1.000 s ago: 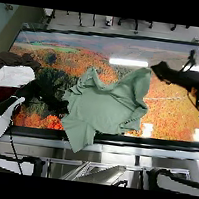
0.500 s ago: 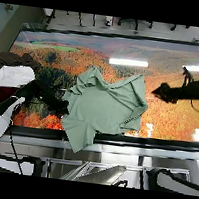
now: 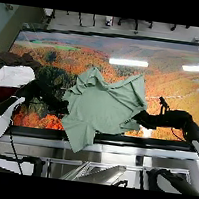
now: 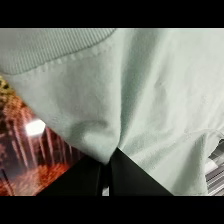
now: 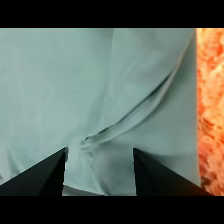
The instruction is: Fold the shirts.
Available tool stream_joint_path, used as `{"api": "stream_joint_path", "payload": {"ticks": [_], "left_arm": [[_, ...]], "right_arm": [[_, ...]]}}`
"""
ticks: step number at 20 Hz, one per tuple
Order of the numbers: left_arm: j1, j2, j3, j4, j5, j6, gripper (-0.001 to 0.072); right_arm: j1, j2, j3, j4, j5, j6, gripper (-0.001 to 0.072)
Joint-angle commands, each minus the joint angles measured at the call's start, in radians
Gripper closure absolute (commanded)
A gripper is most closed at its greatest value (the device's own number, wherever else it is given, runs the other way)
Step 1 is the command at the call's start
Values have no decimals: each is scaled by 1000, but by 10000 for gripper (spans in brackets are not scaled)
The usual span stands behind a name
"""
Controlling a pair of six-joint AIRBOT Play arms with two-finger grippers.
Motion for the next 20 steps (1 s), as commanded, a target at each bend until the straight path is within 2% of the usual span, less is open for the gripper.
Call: {"api": "stream_joint_path", "payload": {"ticks": [1, 6, 7, 8, 9, 10, 12, 13, 20], "left_arm": [[0, 0, 0, 1, 0, 0, 692], [0, 0, 0, 0, 2, 0, 691], [0, 0, 0, 0, 2, 0, 691], [0, 0, 0, 0, 2, 0, 691], [0, 0, 0, 0, 2, 0, 691], [0, 0, 0, 0, 1, 0, 691], [0, 0, 0, 0, -1, 0, 692], [0, 0, 0, 0, -1, 0, 691], [0, 17, 0, 0, -16, 0, 691]], "right_arm": [[33, -95, 17, 73, 69, -35, 253], [35, -138, 90, 83, 69, -35, 258], [34, -138, 114, 83, 69, -35, 374], [34, -138, 133, 83, 69, -35, 431], [34, -138, 149, 83, 69, -34, 445], [34, -138, 154, 82, 69, -27, 536], [35, -152, 154, 79, 66, -26, 625], [35, -167, 154, 75, 66, -27, 693], [34, -175, 158, 71, 96, -32, 695]]}}
